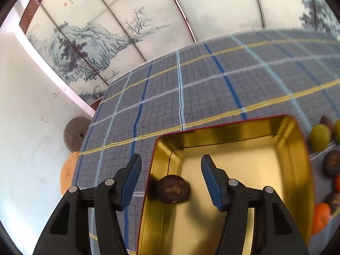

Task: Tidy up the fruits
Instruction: 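Carry the dark brown fruit over the tin and open the left tool, then withdraw the left tool while the right tool grasps a small red fruit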

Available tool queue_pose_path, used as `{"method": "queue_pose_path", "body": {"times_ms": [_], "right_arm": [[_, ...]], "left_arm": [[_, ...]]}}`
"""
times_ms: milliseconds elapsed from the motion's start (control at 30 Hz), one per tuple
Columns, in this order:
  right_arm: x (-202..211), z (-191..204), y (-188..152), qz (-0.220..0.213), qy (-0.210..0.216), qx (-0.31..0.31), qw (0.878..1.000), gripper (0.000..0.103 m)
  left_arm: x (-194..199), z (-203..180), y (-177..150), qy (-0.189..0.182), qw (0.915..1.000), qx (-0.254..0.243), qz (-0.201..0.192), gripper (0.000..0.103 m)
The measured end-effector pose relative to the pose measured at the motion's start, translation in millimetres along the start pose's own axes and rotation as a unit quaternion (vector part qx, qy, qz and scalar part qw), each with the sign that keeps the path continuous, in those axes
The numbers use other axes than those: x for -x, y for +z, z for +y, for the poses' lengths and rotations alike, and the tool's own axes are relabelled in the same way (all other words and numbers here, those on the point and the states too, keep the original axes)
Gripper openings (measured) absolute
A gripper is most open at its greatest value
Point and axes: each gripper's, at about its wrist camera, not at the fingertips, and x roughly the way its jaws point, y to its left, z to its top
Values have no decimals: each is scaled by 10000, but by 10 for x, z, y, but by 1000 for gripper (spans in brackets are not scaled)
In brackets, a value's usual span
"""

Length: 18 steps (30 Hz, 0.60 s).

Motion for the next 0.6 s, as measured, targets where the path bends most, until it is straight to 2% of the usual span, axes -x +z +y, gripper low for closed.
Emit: {"method": "queue_pose_path", "body": {"times_ms": [100, 233, 333, 367, 467, 533, 600], "right_arm": [[-42, 16, 170, 48, 135, 267, 9995, 84], [-179, 79, 398, 142, 210, 653, 9975, 83], [-329, 124, 554, 234, 313, 915, 9950, 73], [-389, 127, 606, 281, 345, 961, 9944, 69], [-560, 112, 727, 366, 427, 990, 9935, 69], [-676, 89, 776, 472, 412, 1013, 9929, 69], [-765, 62, 793, 571, 437, 1035, 9920, 59]], "left_arm": [[335, 107, -109, -234, 9986, 448, -185, 60], [922, 217, -471, -617, 9898, 1125, -613, 60], [1223, 189, -787, -1036, 9823, 1442, -604, 60], [1321, 180, -893, -1089, 9803, 1526, -620, 60], [1590, 118, -1228, -1146, 9754, 1771, -642, 61], [1733, 84, -1425, -1032, 9748, 1885, -603, 68], [1814, 79, -1596, -1063, 9697, 2138, -517, 74]]}}
